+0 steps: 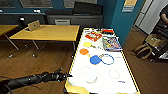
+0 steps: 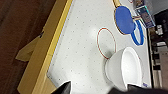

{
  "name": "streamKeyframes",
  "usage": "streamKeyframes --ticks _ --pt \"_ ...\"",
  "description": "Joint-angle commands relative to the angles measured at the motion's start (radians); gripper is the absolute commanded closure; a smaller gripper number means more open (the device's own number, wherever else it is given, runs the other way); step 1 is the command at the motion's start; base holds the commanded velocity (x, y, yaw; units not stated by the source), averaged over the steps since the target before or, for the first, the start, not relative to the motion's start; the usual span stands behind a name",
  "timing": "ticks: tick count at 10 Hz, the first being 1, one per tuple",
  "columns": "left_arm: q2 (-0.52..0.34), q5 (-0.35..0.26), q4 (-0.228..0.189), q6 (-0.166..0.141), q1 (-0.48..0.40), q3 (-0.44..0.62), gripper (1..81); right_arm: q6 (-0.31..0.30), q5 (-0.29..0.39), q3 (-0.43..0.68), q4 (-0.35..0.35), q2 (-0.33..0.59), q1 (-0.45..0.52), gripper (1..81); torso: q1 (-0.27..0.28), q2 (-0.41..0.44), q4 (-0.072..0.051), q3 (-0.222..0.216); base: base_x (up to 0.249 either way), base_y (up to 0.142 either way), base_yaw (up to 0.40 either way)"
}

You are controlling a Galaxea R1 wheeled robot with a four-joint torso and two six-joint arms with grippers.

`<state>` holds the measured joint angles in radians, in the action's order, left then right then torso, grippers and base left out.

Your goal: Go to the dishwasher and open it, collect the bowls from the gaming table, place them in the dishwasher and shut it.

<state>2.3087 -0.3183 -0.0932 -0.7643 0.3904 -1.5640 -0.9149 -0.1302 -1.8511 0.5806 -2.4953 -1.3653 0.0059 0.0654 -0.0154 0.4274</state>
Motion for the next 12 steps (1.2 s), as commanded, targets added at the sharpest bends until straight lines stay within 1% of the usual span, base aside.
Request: streamKeyframes --ticks 1,2,3,7,9,10,11,12 --pt "0.015 -0.033 0.001 -0.01 -0.141 0.009 1.0 -0.001 0.04 0.015 0.019 0.016 0.025 81.1 0.0 0.0 0.0 0.0 0.0 0.0 0.0" --pt "0.035 -0.035 0.003 -0.01 -0.141 -0.005 1.0 0.001 0.04 0.014 0.019 0.014 0.025 81.1 0.0 0.0 0.0 0.0 0.0 0.0 0.0" --pt "0.061 -0.06 0.004 -0.01 -0.149 -0.03 1.0 -0.001 0.04 0.014 0.019 0.014 0.025 81.1 0.0 0.0 0.0 0.0 0.0 0.0 0.0" --pt "0.113 -0.064 0.004 -0.012 -0.161 -0.05 1.0 0.001 0.04 0.012 0.019 0.007 0.027 81.1 0.0 0.0 0.0 0.0 0.0 0.0 0.0" --pt "0.132 -0.068 0.003 -0.041 -0.167 -0.073 1.0 0.001 0.04 0.003 0.019 -0.003 0.028 81.1 0.0 0.0 0.0 0.0 0.0 0.0 0.0" --pt "0.138 -0.082 0.003 -0.043 -0.178 -0.077 1.0 0.001 0.04 0.001 0.019 -0.004 0.027 81.1 0.0 0.0 0.0 0.0 0.0 0.0 0.0" --pt "0.154 -0.097 0.003 -0.05 -0.192 -0.085 1.0 0.001 0.04 0.0 0.019 -0.006 0.028 81.1 0.0 0.0 0.0 0.0 0.0 0.0 0.0" --pt "0.176 -0.099 0.001 -0.059 -0.205 -0.103 1.0 0.001 0.041 0.0 0.019 -0.009 0.028 81.1 0.0 0.0 0.0 0.0 0.0 0.0 0.0"
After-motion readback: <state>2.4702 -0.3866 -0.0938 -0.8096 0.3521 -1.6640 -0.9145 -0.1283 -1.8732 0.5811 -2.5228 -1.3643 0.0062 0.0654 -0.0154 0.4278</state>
